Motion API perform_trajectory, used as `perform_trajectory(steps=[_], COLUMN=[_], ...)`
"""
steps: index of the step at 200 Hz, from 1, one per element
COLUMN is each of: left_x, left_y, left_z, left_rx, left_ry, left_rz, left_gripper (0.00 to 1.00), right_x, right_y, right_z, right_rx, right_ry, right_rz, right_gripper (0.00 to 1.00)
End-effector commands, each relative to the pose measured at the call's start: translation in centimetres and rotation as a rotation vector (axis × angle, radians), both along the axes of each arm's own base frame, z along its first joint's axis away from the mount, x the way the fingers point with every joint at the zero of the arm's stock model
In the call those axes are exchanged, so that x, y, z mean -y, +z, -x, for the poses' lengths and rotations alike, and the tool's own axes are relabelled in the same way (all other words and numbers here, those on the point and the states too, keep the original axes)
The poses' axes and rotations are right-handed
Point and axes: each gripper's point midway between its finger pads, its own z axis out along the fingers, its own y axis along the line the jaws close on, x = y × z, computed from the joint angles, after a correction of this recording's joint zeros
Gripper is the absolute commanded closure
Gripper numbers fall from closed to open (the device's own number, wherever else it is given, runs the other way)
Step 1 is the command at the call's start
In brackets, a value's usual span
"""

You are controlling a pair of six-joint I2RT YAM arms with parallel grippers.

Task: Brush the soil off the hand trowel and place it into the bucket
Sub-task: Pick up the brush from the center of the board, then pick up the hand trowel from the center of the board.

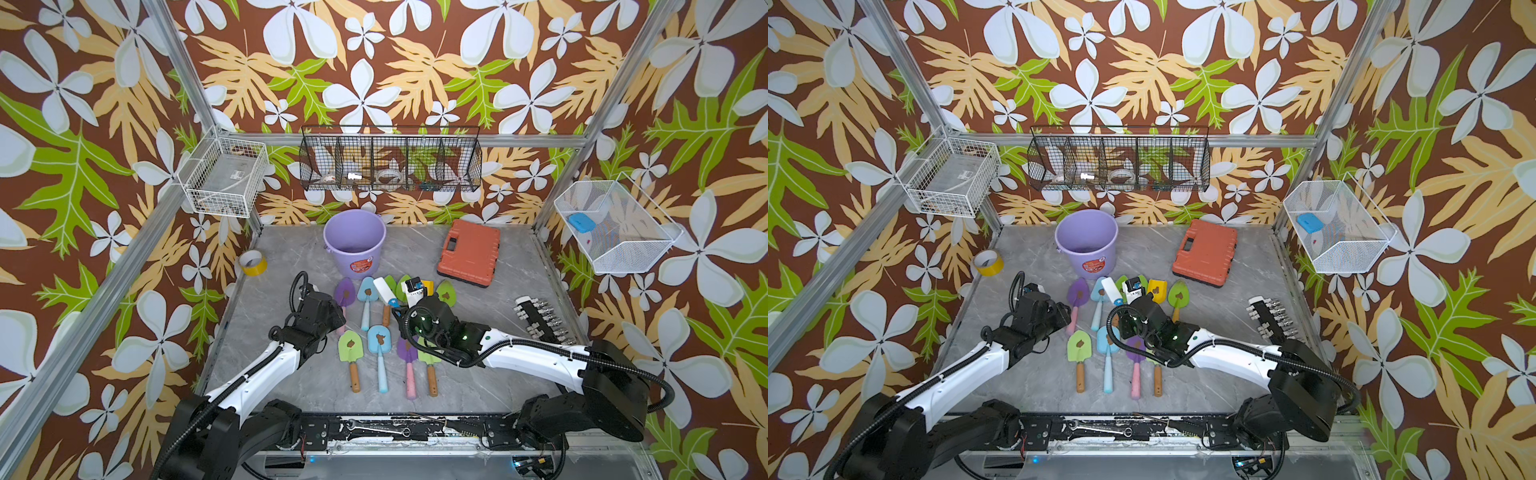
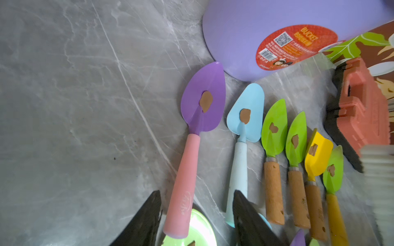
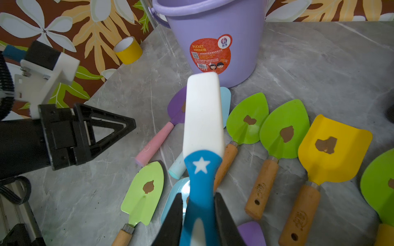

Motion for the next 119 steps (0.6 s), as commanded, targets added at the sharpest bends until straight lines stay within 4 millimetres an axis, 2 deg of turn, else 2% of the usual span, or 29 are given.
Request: perform_trajectory(steps=[1, 37, 86, 119], left_x=[-0.1, 0.3, 1.2, 1.9], left_y=[-0.9, -3.0, -4.1, -5.2], left_z=[-0.4, -0.7, -1.4, -1.5], left_rx=[-0.026, -0.108, -0.131, -0.178], left_ry=[-0.023, -0.046, -0.064, -0.071], left_rz=[-0.072, -0.151, -0.181, -0.264], left_gripper=[0.43, 0.43, 0.46, 0.46], right_x=[-0.2, -0.4, -0.3, -0.3], right_y=[1.4, 1.3, 1.4, 1.5], right_z=[-0.5, -0.5, -0.5, -0.5], right_rx=[0.038, 0.035, 0.038, 0.037], right_ry=[-0.015, -0.007, -0.014, -0.014], right_rz=[-0.038, -0.040, -0.049, -0.051], right_gripper=[1.00, 1.00, 1.00, 1.00])
